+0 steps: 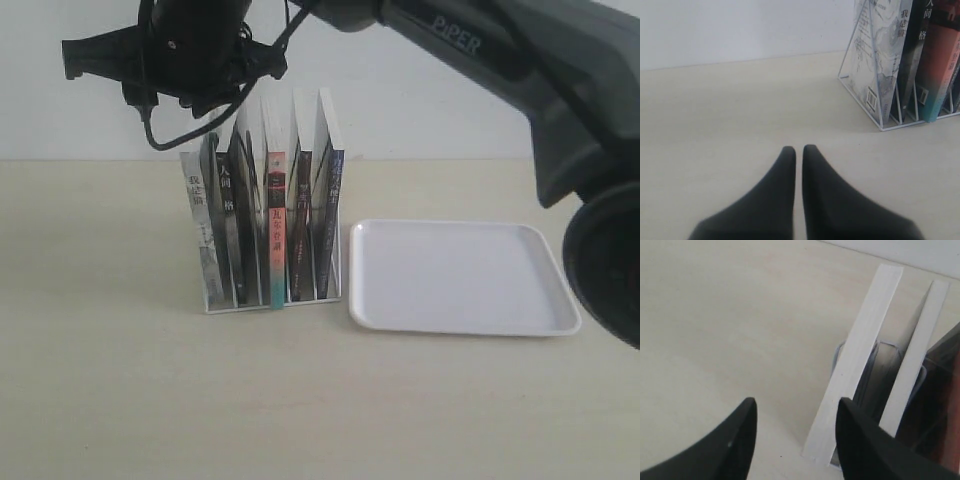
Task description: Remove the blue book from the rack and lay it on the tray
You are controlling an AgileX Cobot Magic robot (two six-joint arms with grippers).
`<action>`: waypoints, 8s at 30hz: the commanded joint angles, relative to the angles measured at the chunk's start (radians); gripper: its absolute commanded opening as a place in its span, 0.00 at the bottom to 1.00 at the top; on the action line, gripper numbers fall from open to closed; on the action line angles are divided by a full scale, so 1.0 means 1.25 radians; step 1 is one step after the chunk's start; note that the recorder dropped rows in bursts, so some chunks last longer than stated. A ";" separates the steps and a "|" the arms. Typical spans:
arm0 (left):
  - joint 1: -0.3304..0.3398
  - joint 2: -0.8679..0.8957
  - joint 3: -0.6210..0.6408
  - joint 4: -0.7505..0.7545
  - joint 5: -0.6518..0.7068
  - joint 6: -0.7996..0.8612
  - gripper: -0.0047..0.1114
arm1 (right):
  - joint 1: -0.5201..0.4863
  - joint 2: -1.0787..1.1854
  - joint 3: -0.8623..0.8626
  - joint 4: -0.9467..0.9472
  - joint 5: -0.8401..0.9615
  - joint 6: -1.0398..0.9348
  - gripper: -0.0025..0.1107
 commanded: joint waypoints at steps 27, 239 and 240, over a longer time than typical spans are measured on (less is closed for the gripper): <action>0.000 -0.002 -0.003 0.001 -0.012 -0.005 0.08 | -0.022 0.061 -0.004 -0.022 0.024 0.026 0.37; 0.000 -0.002 -0.003 0.001 -0.012 -0.005 0.08 | -0.322 -0.263 0.489 0.365 -0.163 -0.465 0.44; 0.000 -0.002 -0.003 0.001 -0.012 -0.005 0.08 | -0.322 -0.259 0.489 0.362 -0.163 -0.465 0.44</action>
